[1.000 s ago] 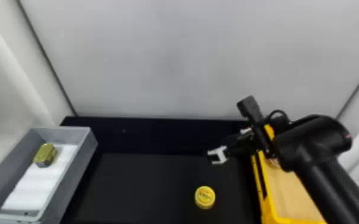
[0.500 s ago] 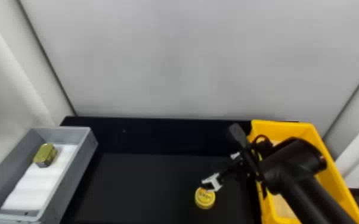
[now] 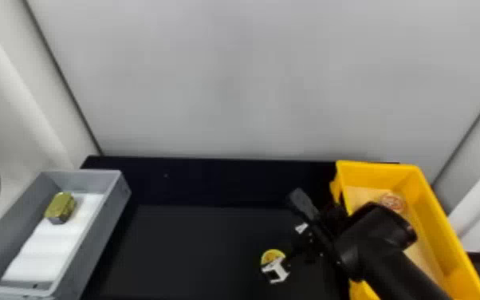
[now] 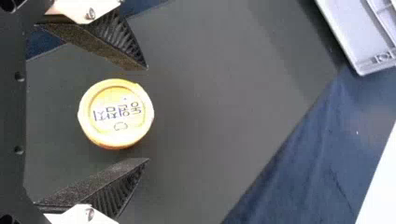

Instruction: Pick up the round yellow can and place it in the yellow rectangular box

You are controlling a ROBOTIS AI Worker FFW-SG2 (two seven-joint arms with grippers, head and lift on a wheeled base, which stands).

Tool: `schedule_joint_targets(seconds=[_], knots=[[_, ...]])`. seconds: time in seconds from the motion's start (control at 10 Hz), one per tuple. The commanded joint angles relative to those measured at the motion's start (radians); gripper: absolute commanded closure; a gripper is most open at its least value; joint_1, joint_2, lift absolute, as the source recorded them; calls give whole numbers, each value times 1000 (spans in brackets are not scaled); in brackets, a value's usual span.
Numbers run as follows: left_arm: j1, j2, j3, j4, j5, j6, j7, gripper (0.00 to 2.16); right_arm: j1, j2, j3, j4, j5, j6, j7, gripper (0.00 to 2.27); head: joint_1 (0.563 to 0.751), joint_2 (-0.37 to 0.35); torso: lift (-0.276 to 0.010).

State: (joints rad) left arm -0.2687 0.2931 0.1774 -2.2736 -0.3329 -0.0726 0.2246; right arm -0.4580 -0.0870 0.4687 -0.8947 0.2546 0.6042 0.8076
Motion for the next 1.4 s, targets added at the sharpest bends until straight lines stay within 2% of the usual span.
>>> schedule_joint_targets(seconds=[0.0,0.4,1.3], knots=[[-1,0,-2,0,0,1,1,91,-4,-5,12,-7,0,-10,3,85,694,59,0],[-1,-3,-7,2,0,1,3,91,-5,-20,33,-17,12,-15,10,85,694,59,0],[-4,-8,-10,2,0,-1,4,91,1,-16,42,10,26,-47,9,116,694,59,0]])
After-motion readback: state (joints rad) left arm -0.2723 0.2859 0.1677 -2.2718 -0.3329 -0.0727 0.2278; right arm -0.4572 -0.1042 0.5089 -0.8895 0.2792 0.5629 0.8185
